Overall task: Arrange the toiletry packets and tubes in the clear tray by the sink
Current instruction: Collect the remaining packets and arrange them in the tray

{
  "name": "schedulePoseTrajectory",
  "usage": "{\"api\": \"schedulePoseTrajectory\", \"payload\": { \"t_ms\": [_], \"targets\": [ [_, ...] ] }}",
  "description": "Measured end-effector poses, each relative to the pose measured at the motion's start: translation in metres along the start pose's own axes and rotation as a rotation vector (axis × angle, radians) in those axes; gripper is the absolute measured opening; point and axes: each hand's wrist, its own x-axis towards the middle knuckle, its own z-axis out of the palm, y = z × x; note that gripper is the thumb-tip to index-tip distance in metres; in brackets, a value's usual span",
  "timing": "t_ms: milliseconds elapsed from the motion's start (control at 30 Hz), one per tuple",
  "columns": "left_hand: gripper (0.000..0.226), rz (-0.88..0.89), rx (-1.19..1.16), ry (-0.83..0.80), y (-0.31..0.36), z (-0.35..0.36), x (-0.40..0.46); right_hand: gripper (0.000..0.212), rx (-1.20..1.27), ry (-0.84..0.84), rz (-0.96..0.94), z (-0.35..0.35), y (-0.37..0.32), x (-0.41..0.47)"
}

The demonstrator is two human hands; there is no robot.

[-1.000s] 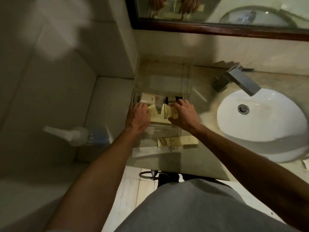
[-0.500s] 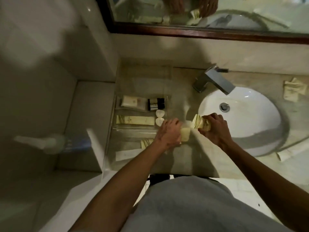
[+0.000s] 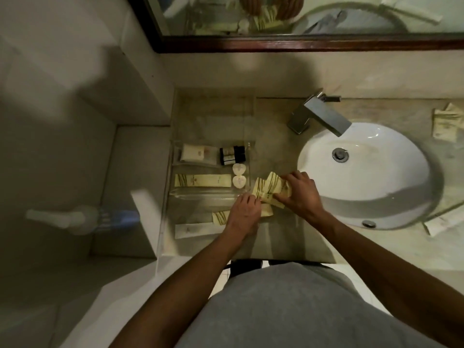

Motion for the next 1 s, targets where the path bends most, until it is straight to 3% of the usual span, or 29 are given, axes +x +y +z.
{"api": "schedulePoseTrajectory", "payload": {
  "t_ms": [133,467,600,733,833,933,1000],
  "targets": [
    [0.042,0.016,-0.056,0.008,-0.007,0.006,-0.007,0.065,-0.063,-0.098,-0.052,0.020,-0.007,0.008],
    [0.049,-0.160,-0.206,0.006,-0.002,0.004,-0.008,0.079,-0.155,-0.135,-0.133,0.026,-0.009,0.003],
    [0.047,0.031,-0.165,0.074,-0.011,0.004,-0.012,0.076,-0.191,-0.130,-0.161,0.022,-0.001,0.006],
    [0.033,0.259,-0.141,0.311,-0.046,-0.015,-0.014,0.071,-0.160,-0.095,-0.151,0.017,0.014,0.004],
    [0.033,0.111,-0.149,0.447,-0.098,-0.037,-0.006,0.071,-0.134,-0.090,-0.148,0.021,0.022,0.000],
    [0.040,-0.074,-0.160,0.326,-0.147,-0.047,0.003,0.070,-0.151,-0.093,-0.116,0.027,0.023,-0.003],
    [0.039,-0.058,-0.130,0.215,-0.162,-0.047,0.009,0.070,-0.150,-0.103,-0.096,0.029,0.023,-0.004]
  ]
}}
